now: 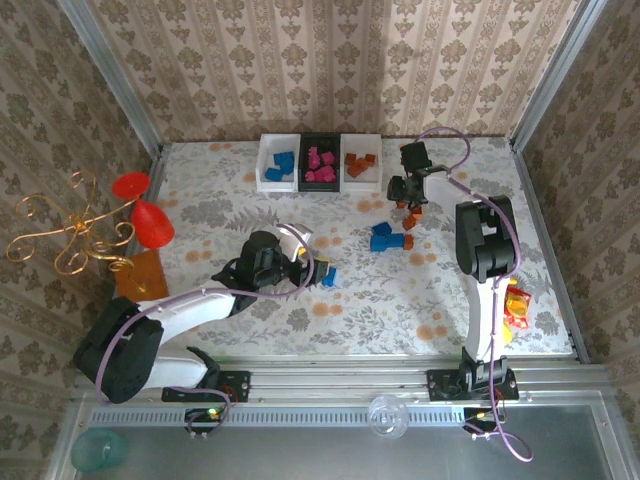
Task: Sort the legos into containers by color
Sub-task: Pick up the lego from the top-center of the table.
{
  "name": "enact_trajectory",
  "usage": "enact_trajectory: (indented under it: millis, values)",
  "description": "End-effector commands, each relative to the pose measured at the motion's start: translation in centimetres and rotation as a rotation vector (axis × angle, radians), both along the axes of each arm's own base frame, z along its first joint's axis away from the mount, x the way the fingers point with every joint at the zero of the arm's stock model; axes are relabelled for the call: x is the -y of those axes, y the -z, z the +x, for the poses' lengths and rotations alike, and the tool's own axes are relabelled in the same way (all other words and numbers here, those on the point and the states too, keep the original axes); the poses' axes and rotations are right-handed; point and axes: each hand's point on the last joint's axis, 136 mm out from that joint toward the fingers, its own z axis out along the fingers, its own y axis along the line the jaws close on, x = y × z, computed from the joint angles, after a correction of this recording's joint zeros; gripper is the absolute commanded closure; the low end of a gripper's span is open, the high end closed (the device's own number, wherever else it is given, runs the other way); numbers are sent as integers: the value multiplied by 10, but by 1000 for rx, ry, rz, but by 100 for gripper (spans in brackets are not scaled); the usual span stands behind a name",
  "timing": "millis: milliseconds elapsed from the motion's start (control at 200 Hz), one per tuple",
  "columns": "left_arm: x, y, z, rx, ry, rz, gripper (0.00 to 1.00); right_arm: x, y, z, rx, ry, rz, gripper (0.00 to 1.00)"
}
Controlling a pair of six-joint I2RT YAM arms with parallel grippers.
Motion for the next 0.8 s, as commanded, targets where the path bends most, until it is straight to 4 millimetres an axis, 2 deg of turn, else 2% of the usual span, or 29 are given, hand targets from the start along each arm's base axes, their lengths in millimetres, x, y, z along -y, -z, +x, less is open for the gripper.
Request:
enact_trajectory:
  millis: [0,195,360,495,570,670,795]
  values:
    - [4,-17,3,55,12,-11,22,-7,11,-5,-55,-14,18,53]
    - [4,-15,3,51,12,-4,22,-11,18,-3,-67,-33,30,60]
    - [3,-15,3,50,9,-2,22,-15,7,-1,-31,-54,50,69]
    - [3,-16,3,53,7,-1,22,-22,-23,-4,52,-68,103,74]
    - [1,-16,4,54,-2,-2,22,-32,-53,-7,141,-80,164,75]
    - [-1,-17,7,53,-25,-5,22,-56,-89,-12,266,-121,271,76]
    - [-5,-21,14,63,-61,-25,22,-85,-115,-11,359,-170,329,76]
